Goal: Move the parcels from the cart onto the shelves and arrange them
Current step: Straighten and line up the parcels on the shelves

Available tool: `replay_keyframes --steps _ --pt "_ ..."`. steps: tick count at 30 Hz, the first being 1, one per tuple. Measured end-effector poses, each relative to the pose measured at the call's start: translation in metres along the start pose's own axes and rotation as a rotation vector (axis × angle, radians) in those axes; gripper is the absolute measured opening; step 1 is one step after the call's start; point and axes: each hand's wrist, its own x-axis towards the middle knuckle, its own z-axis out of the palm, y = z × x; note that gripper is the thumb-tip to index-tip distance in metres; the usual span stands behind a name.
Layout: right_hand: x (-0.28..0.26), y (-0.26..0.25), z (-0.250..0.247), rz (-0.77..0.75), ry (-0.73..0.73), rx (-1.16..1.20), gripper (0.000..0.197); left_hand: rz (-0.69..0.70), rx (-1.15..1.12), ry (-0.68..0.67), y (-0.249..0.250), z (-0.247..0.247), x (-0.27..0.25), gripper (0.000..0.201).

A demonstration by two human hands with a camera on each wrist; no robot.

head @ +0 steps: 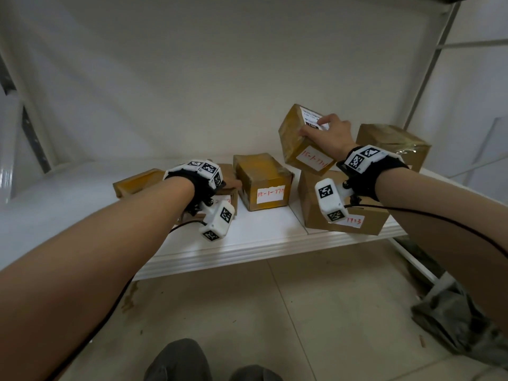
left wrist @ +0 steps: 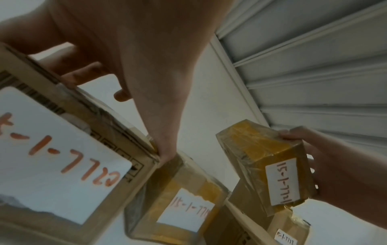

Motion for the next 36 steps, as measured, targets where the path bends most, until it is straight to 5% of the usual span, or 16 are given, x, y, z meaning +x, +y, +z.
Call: replay_keyframes --steps 3,4,6,9,11,15,22,31,36 --pt "0.004 0.005 0.002 0.004 -0.001 0.014 0.073 0.075 -0.052 -0.094 0.004 0.047 0.117 0.104" --pt "0.004 0.007 0.003 0.002 -0.003 0.016 0.072 0.057 -0.08 -0.124 0.008 0.044 0.118 0.104" --pt "0.006 0.01 0.006 -0.002 -0.01 0.02 0.072 0.058 -0.045 -0.101 0.028 0.003 0.042 0.079" --pt "0.008 0.016 0.009 0.0 -0.027 0.035 0.072 0.07 -0.021 0.041 0.057 -0.03 -0.006 0.1" --pt "0.01 0.02 0.009 0.007 -0.026 0.046 0.072 0.109 -0.03 0.047 0.075 -0.026 -0.002 0.106" --pt "0.015 0.031 0.006 0.029 0.001 0.07 0.074 0.283 0.141 0.04 0.109 0.008 0.027 0.08" --pt "0.023 0.058 -0.008 0.077 0.093 0.157 0.076 0.249 0.199 0.056 0.128 0.031 0.026 0.128" --pt "0.022 0.071 -0.012 0.08 0.08 0.176 0.076 0.276 0.164 0.02 0.128 0.036 0.026 0.066" --pt "0.021 0.068 -0.011 0.062 0.088 0.175 0.076 0.098 -0.092 0.058 0.126 0.028 0.022 0.12"
